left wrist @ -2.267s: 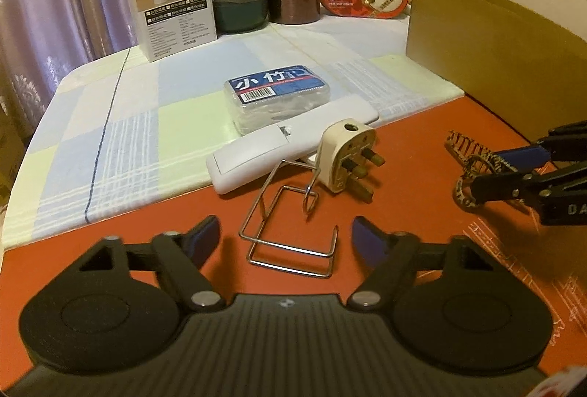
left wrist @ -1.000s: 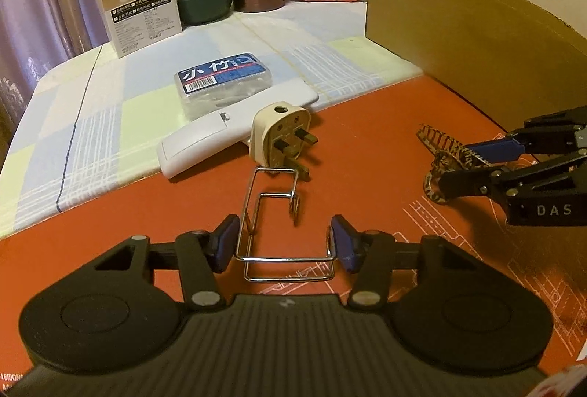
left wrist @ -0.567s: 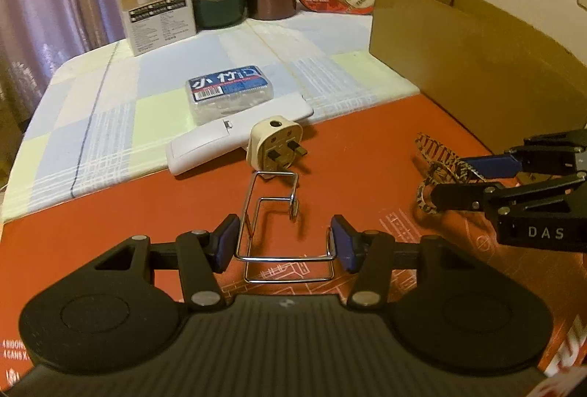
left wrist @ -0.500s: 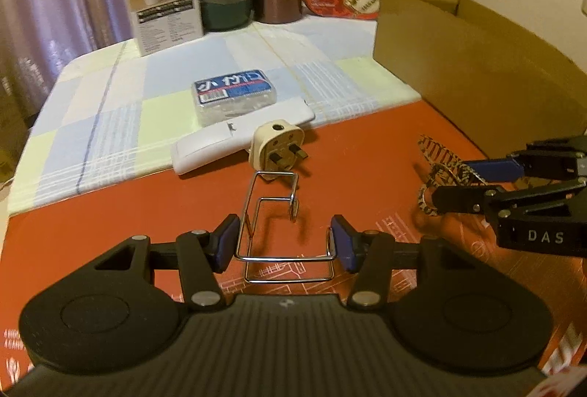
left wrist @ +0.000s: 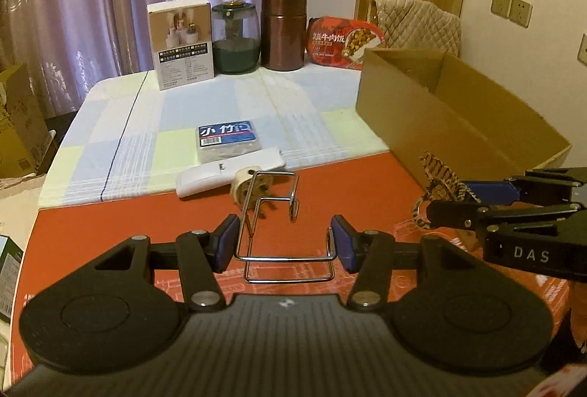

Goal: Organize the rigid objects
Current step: 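Carry the cord and wire stand into the cardboard box and release both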

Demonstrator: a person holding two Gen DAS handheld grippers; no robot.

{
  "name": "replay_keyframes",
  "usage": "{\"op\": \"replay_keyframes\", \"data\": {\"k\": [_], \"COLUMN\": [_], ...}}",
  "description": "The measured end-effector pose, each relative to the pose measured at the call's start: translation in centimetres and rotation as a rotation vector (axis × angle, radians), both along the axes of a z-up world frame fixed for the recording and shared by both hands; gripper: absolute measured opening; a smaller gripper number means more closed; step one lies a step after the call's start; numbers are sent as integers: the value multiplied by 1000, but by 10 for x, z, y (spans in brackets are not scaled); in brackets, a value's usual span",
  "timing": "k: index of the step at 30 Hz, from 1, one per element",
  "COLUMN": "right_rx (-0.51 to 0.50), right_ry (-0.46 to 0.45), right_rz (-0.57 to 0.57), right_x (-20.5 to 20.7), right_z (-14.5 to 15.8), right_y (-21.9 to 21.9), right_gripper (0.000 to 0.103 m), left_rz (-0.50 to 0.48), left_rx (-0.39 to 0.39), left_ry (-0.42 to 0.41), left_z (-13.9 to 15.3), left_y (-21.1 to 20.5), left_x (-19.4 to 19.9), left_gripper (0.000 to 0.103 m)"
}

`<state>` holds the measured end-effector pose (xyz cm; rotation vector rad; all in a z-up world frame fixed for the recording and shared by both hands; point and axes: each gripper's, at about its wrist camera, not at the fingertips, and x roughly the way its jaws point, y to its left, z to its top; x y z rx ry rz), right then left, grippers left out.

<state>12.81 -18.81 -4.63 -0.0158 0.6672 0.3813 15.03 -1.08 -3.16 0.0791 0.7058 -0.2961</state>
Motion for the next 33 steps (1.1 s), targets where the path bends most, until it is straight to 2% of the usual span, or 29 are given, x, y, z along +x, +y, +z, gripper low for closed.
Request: {"op": "replay_keyframes", "data": {"k": [9, 18, 26, 33], "right_rx": [-10, -10, 0, -3], "right_ry": [-17, -40, -69, -103], "right_rz": [-12, -23, -35, -98], "right_x": [-36, -57, -64, -56], "right_z": [22, 37, 51, 70], "right_y": [-23, -40, -55, -91], "right_gripper": [36, 36, 36, 36], "left_rz": [28, 25, -8, -98], "left_rx": [-28, -31, -50, -75], "left_ry": [14, 7, -9, -26], "left_z": [19, 34, 49, 64], "left_y": [-22, -37, -55, -98], "left_x": [-36, -55, -55, -38], "left_gripper": [49, 49, 49, 49]}}
